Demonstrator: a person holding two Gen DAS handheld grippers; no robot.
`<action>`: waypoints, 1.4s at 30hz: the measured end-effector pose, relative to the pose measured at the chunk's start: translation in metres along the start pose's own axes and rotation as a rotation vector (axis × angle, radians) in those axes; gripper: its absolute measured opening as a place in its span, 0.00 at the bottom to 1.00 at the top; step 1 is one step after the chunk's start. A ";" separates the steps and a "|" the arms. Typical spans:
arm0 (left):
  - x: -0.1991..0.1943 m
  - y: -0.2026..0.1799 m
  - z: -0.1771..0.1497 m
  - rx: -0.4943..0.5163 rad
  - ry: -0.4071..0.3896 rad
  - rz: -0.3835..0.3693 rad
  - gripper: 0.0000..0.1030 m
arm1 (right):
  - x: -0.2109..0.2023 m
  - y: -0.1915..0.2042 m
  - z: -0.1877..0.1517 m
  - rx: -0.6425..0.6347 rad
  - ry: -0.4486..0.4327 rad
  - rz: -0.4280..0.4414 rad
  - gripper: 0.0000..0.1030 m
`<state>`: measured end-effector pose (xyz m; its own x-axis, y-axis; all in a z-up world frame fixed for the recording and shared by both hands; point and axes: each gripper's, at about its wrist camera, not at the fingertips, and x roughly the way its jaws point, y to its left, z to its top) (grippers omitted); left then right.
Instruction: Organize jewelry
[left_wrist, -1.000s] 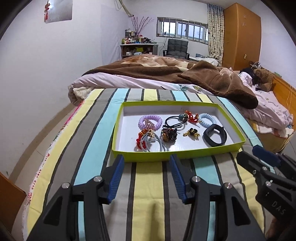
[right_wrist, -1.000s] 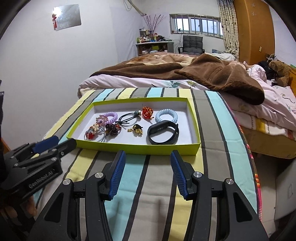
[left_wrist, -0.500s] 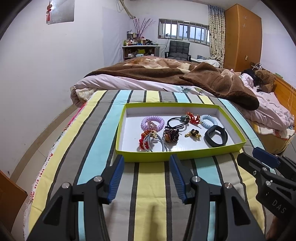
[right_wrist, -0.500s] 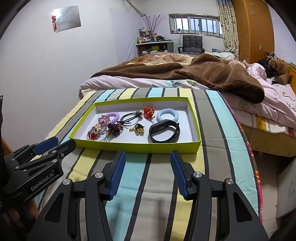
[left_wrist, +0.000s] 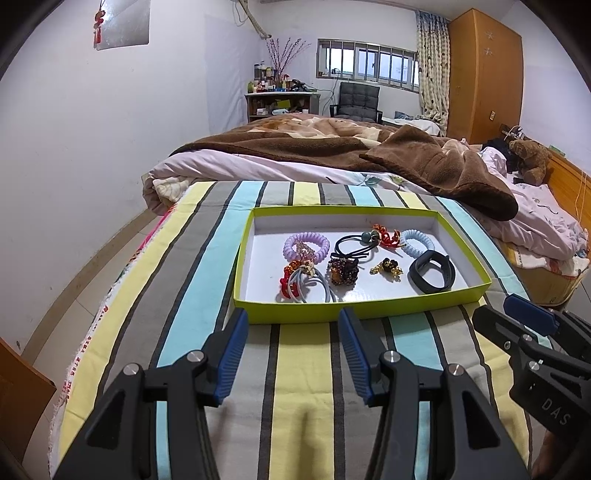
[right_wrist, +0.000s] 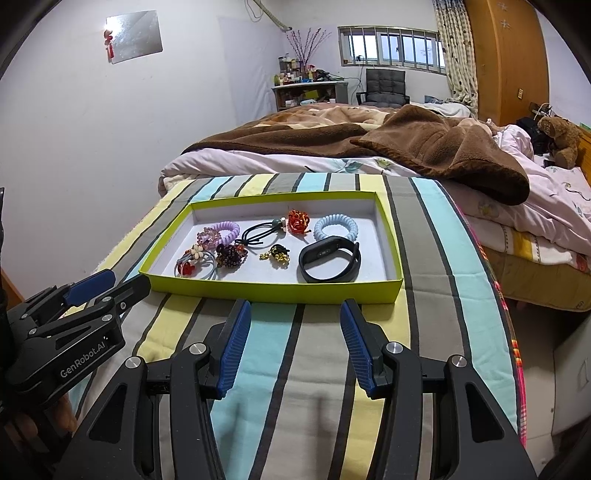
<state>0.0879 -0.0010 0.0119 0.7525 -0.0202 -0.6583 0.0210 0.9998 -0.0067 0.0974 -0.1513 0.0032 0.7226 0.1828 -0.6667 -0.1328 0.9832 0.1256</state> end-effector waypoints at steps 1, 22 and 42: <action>0.000 0.000 0.000 0.002 -0.001 0.002 0.51 | 0.000 0.000 0.000 -0.001 0.001 0.000 0.50; -0.003 0.001 0.000 -0.005 -0.007 0.001 0.51 | 0.000 0.001 -0.001 0.001 0.001 0.003 0.50; -0.003 0.001 -0.001 -0.005 -0.006 0.006 0.51 | 0.000 0.002 -0.001 0.000 0.003 0.002 0.50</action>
<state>0.0851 0.0002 0.0132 0.7564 -0.0142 -0.6539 0.0129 0.9999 -0.0069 0.0963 -0.1495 0.0030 0.7200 0.1851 -0.6688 -0.1342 0.9827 0.1275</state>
